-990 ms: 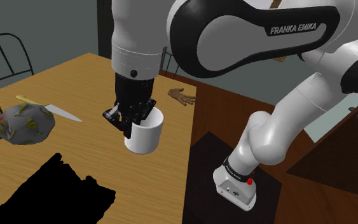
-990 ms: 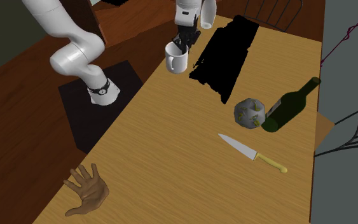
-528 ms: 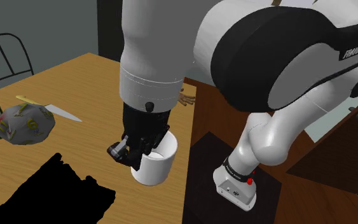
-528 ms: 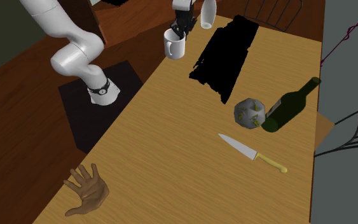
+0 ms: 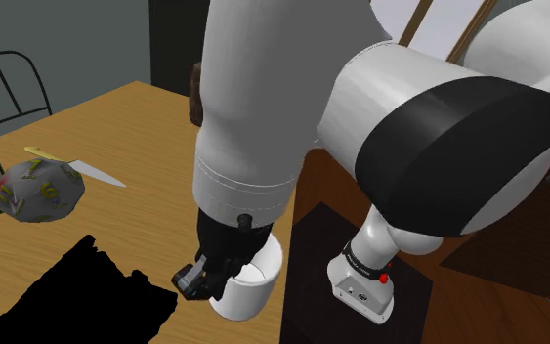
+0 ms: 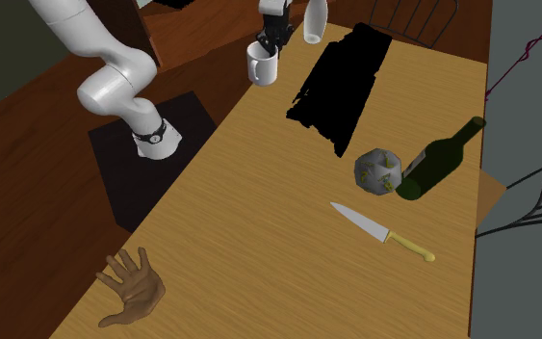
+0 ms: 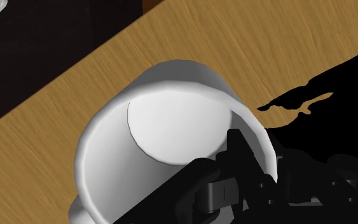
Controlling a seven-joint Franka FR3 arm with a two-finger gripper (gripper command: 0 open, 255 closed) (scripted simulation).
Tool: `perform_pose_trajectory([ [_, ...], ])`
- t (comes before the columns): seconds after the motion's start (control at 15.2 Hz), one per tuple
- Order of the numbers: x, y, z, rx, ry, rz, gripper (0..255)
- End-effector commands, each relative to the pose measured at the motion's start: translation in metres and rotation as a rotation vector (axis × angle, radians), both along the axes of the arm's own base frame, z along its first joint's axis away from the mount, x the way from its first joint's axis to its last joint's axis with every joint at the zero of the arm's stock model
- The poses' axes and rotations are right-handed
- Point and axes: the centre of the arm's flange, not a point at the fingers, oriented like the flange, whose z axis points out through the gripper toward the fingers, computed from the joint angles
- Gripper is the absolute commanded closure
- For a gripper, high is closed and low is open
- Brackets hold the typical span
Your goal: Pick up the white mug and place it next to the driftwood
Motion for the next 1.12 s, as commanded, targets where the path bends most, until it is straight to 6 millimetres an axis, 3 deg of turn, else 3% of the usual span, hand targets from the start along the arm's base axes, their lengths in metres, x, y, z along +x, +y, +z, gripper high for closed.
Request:
perform_pose_trajectory([
  [0.0,0.000,0.001,-0.013,0.001,0.000,0.000,255],
  [1.06,0.000,0.001,-0.097,0.001,0.000,0.000,255],
])
